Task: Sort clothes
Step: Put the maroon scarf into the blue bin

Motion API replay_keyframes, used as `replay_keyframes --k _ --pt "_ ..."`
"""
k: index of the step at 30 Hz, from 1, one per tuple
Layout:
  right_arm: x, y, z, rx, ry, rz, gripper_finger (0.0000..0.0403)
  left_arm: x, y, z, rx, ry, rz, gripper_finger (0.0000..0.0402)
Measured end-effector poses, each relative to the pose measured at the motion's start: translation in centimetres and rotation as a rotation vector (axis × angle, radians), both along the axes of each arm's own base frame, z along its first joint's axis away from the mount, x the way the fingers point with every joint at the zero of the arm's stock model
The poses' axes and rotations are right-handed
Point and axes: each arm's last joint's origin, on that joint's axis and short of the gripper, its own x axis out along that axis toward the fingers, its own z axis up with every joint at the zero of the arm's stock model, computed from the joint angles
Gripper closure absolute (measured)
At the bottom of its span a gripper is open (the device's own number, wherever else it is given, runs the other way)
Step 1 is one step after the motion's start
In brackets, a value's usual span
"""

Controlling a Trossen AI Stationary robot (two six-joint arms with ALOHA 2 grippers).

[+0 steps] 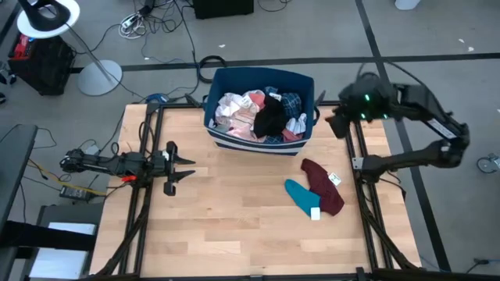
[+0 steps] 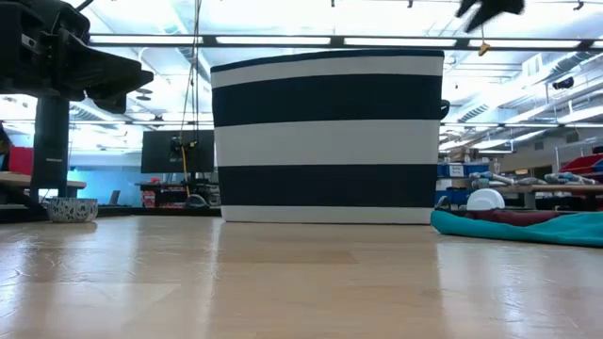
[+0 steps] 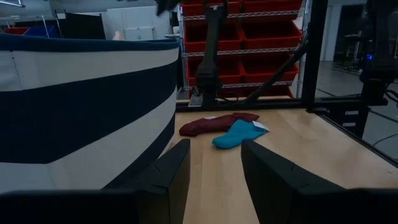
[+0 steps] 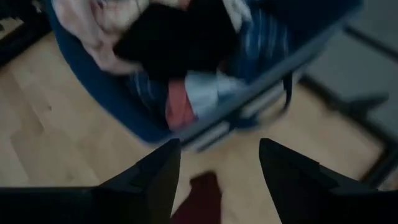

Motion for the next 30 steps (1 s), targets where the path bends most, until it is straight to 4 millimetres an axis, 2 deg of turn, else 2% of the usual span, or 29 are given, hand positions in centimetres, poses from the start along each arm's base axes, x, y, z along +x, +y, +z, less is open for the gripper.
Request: replay_keyframes --k 4,7,12,17,22,30 --pt "-2.0 1.9 -4.1 0.091 -0.008 -0.053 0.0184 0.0 0.0 0.0 0.000 0.000 0.000 0.0252" --pt "-2.5 2.9 -8.3 0.176 0.004 -0.080 0.0184 0.0 0.0 0.0 0.000 0.000 0.000 0.0252" --pt "-1.8 4.2 -15.5 0.271 0.070 -0.091 0.0185 0.0 0.0 0.0 0.000 0.000 0.000 0.0252" --pt "-0.5 5.1 -20.9 0.323 0.121 -0.114 0.0185 0.0 0.0 0.0 0.000 0.000 0.000 0.0252" --pt "0.8 5.7 -24.5 0.347 0.175 -0.137 0.0185 0.0 0.0 0.0 0.000 0.000 0.000 0.0252" --pt "3.2 6.6 -27.6 0.326 0.311 -0.154 0.0185 0.0 0.0 0.0 0.000 0.000 0.000 0.0252"
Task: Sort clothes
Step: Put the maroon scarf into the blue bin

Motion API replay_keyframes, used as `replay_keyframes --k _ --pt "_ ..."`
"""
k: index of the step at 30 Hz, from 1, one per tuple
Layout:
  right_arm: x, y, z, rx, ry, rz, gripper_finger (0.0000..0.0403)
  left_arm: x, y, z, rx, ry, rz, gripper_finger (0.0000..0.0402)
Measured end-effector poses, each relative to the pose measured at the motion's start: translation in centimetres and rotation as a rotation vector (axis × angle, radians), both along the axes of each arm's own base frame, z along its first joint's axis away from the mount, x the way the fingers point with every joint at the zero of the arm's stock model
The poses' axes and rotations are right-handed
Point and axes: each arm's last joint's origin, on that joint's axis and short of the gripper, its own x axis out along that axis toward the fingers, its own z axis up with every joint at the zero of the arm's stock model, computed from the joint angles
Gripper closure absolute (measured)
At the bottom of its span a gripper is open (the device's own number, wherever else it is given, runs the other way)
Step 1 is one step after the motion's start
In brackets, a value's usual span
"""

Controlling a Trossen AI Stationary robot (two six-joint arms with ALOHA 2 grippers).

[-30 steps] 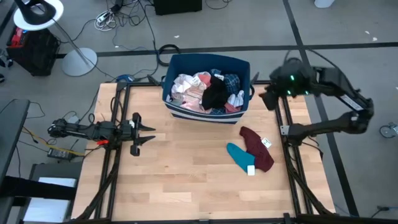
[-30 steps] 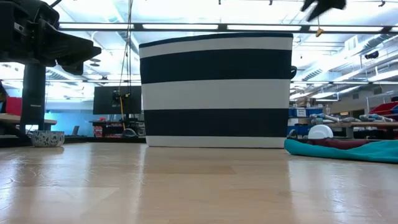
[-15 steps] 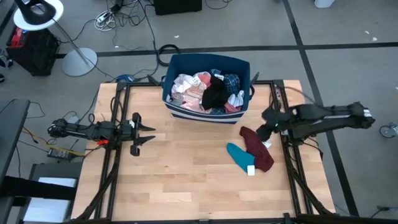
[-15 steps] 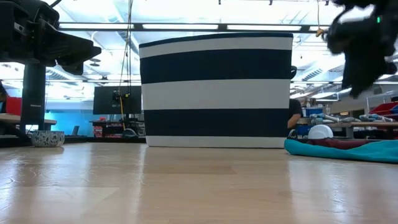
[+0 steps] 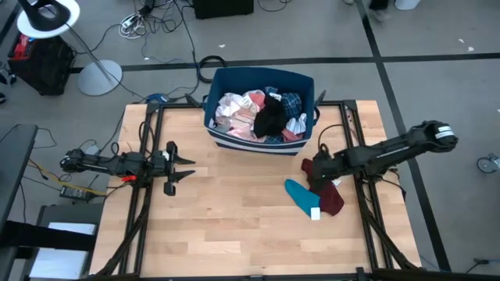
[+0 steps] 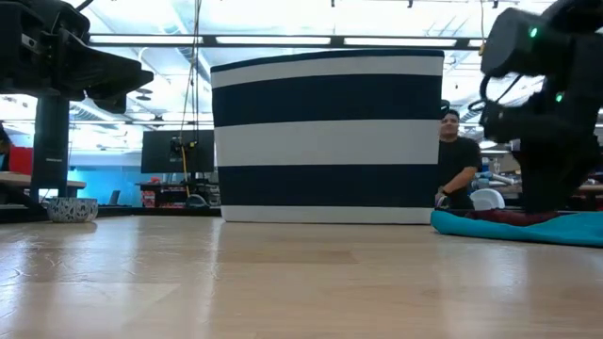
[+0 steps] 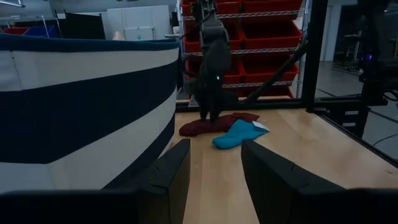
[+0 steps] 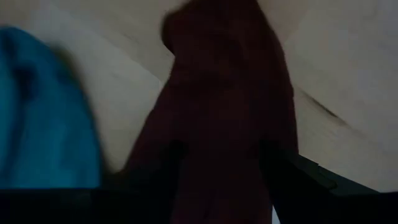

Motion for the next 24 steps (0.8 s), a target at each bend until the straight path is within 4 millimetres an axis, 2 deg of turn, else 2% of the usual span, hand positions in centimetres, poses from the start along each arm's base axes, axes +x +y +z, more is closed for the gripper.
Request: replay_keyframes --k 4,6,8,11,13,17,24 --pt "1.1 0.2 -1.7 -0.007 0.081 -0.002 0.0192 0.0 0.0 0.0 0.000 0.000 0.000 0.0252" --pt "1.5 0.3 -2.1 -0.009 0.114 -0.001 0.0213 0.0 0.0 0.0 0.000 -0.002 0.000 0.0252" --pt "1.7 0.4 -1.9 -0.016 0.146 0.019 0.0259 0.0 0.0 0.0 0.000 -0.001 0.000 0.0252" --pt "1.1 0.4 -0.5 -0.031 0.246 0.068 0.0361 0.0 0.0 0.0 0.000 -0.001 0.000 0.0252" --pt "1.2 0.4 1.6 -0.043 0.238 0.085 0.0384 0.0 0.0 0.0 0.000 -0.001 0.000 0.0252" --pt "0.5 0.1 6.3 -0.117 0.254 0.059 0.0383 0.0 0.0 0.0 0.000 -0.001 0.000 0.0252" --pt "-0.2 -0.5 16.2 -0.281 0.035 0.052 0.0394 0.0 0.0 0.0 0.000 -0.002 -0.001 0.0252"
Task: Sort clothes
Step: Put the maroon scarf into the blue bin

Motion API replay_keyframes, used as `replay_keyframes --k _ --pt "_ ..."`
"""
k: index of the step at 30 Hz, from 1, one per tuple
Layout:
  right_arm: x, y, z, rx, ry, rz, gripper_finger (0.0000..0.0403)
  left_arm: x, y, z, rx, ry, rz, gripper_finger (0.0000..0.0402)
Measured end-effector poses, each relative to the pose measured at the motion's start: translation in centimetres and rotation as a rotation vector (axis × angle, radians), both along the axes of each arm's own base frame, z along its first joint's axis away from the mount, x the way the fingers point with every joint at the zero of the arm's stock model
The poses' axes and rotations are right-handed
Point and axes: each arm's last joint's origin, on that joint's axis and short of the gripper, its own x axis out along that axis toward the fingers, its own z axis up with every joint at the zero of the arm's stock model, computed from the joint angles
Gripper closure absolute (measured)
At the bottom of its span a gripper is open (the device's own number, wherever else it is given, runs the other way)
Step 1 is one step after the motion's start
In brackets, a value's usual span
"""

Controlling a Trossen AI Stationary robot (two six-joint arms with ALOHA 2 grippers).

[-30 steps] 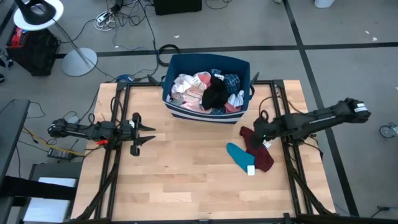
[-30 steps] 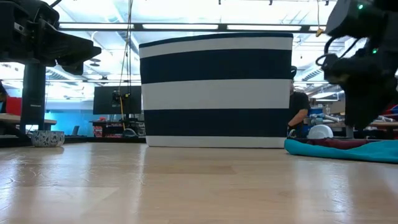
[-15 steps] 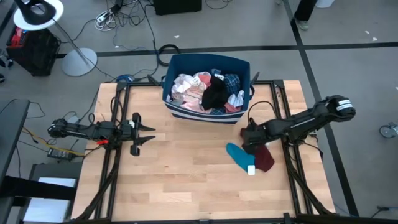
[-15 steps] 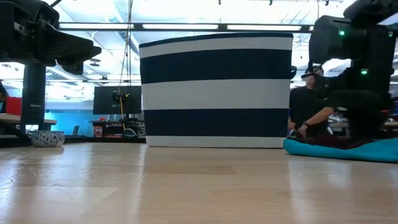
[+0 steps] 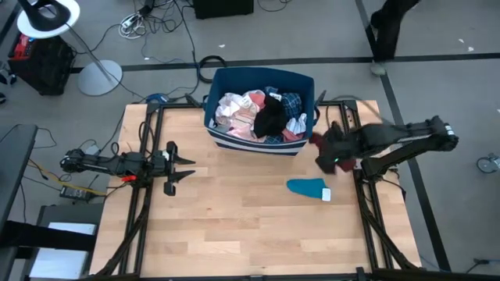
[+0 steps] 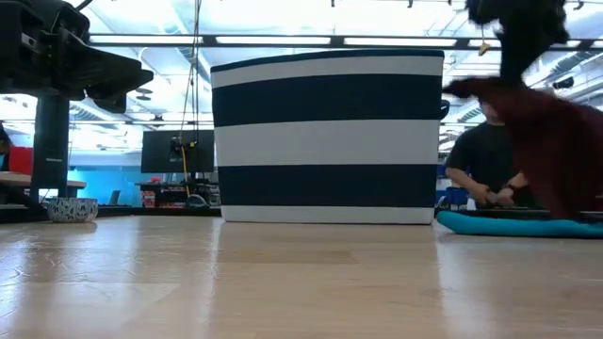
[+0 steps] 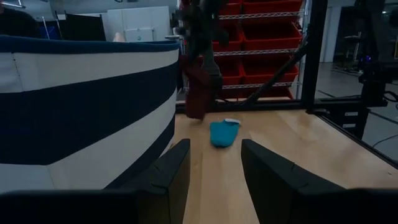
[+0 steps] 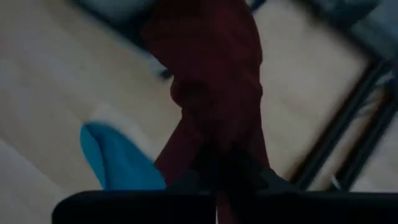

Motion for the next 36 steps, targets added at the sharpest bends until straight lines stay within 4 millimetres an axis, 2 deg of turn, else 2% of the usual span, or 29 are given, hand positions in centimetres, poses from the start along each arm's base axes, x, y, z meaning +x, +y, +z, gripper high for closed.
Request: replay_keyframes --k 6,11,16,20,24,28,31,36 --pt "-0.1 -0.6 7.0 -0.196 -0.197 0.081 0.0395 0.0 0.0 0.0 0.000 0.000 0.001 0.0252" --pt "1.8 -1.4 11.6 -0.340 -0.383 0.193 0.0395 0.0 0.0 0.0 0.000 0.000 0.001 0.0252" --pt "5.1 -2.8 14.3 -0.483 -0.500 0.326 0.0395 0.0 0.0 0.0 0.000 0.000 0.001 0.0252" --pt "7.6 -4.7 15.3 -0.551 -0.578 0.392 0.0394 0.0 0.0 0.0 0.000 0.001 0.001 0.0252" --pt "9.9 -6.9 14.8 -0.558 -0.605 0.409 0.0393 0.0 0.0 0.0 0.000 0.002 0.001 0.0252" --pt "12.1 -9.2 12.7 -0.497 -0.533 0.404 0.0392 0.0 0.0 0.0 0.001 0.003 0.001 0.0252" --pt "14.1 -10.8 9.7 -0.405 -0.404 0.406 0.0389 0.0 0.0 0.0 0.002 0.003 0.001 0.0252" --pt "17.3 -13.5 3.2 -0.210 -0.156 0.339 0.0370 0.0 0.0 0.0 0.004 0.003 0.001 0.0252"
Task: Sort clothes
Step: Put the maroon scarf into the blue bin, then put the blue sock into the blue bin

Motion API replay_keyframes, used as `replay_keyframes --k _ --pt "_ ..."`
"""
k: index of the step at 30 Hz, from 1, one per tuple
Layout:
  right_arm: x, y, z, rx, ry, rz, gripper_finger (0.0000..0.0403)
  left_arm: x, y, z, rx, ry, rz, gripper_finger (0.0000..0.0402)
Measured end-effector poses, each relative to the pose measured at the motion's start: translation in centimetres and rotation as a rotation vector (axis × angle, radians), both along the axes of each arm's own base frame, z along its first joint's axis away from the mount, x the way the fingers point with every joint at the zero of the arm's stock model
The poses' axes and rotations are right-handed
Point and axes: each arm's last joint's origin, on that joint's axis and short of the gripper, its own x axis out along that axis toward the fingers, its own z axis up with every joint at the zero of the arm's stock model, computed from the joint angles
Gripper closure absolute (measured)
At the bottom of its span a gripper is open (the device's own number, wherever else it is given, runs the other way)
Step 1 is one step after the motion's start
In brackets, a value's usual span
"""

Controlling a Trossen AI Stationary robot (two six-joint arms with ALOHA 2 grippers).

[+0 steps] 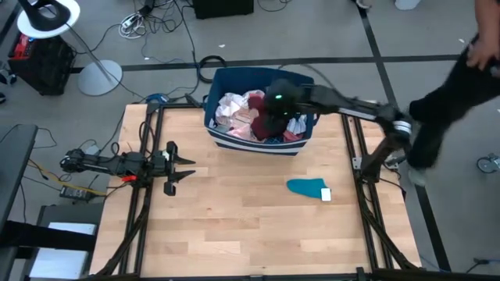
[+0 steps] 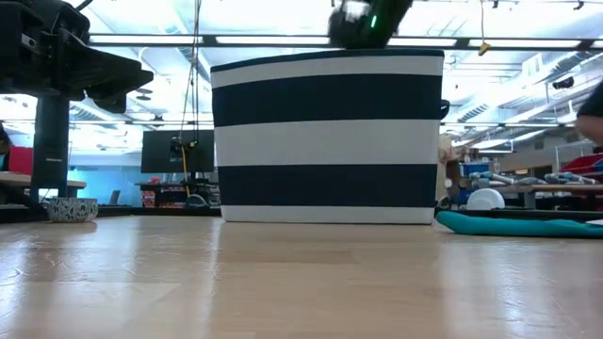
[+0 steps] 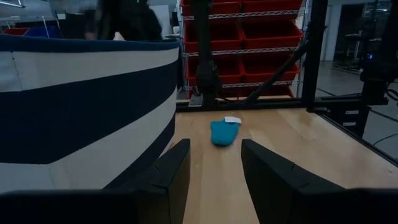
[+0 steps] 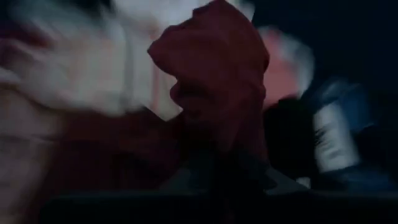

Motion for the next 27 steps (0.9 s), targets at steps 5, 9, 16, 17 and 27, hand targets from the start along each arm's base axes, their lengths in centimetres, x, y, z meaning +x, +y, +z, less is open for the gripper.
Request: replay_keyframes --k 5,9,16,17,27 --pt "2.5 -3.2 -6.5 0.251 0.119 -0.031 0.0343 0.0 0.0 0.0 0.000 0.000 0.000 0.0252" --pt "3.5 -5.4 -10.1 0.428 0.131 -0.033 0.0313 0.0 0.0 0.0 0.000 0.000 0.000 0.0252" --pt "2.4 -6.7 -9.8 0.510 0.086 -0.048 0.0254 0.0 0.0 0.0 0.000 0.001 0.000 0.0252" --pt "2.1 -6.7 -9.0 0.504 0.065 -0.044 0.0249 0.0 0.0 0.0 0.001 0.001 0.000 0.0252" --pt "-5.3 -2.7 3.1 0.247 -0.161 -0.029 0.0238 0.0 0.0 0.0 0.022 0.002 0.001 0.0252"
